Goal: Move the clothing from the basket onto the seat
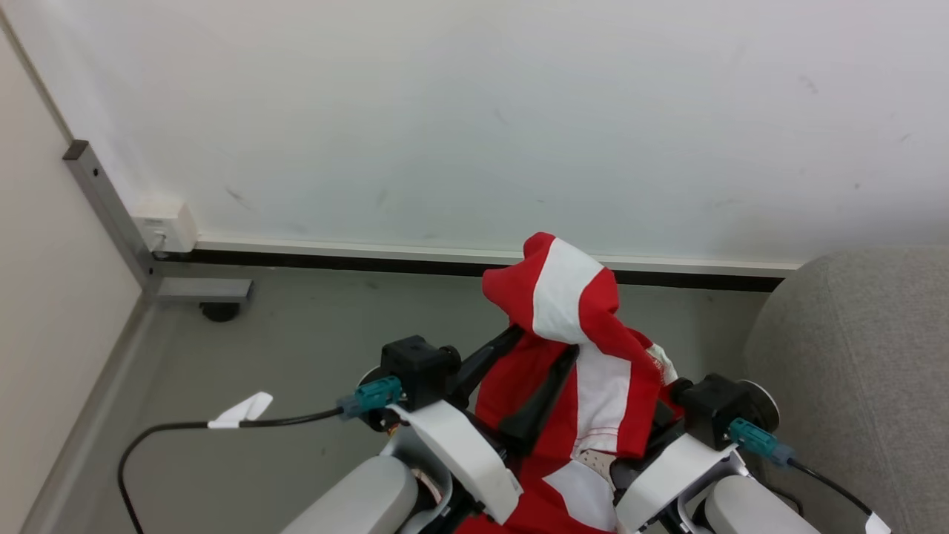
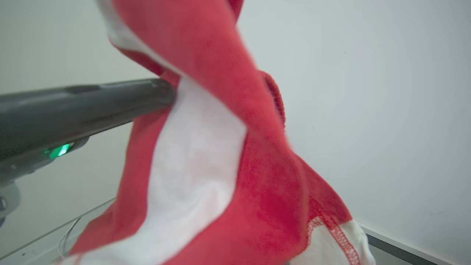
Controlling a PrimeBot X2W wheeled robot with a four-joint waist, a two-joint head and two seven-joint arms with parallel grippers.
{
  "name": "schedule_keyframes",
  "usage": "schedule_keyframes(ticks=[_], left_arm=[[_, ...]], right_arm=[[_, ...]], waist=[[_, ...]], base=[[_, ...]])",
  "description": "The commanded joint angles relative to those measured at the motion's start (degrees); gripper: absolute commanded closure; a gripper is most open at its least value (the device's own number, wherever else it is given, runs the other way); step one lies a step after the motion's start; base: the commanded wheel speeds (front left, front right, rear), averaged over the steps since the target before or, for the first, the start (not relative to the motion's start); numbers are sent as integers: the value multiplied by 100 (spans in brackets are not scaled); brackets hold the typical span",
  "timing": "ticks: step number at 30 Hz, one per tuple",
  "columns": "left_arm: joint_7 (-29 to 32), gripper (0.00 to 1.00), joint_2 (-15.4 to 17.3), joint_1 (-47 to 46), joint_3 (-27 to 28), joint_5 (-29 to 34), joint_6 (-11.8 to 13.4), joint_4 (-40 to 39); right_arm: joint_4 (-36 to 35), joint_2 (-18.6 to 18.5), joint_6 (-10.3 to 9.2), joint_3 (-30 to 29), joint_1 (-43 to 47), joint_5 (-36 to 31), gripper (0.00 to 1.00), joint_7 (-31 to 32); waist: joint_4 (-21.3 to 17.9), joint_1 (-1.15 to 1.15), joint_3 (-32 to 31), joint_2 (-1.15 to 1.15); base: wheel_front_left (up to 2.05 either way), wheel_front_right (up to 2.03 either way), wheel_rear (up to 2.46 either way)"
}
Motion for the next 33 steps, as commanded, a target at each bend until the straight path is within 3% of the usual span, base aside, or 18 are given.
schedule_keyframes(ticks=[1, 22, 33], left_arm=[[-57, 0, 51, 75, 11, -16, 22, -16], [-285, 0, 158, 245, -50, 71, 94, -91], [-470, 0, 139, 165, -89, 299, 139, -42]], right_arm=[[-45, -41, -12, -60, 87, -36, 100, -3], [-758, -469, -12, -1234, 816, -333, 100, -3], [-1111, -470, -12, -1674, 1116, -418, 100, -3]], waist=[[-110, 0, 22, 0], [-1767, 0, 237, 0], [-2603, 0, 431, 0]], base=[[0, 0, 0], [0, 0, 0], [0, 0, 0]])
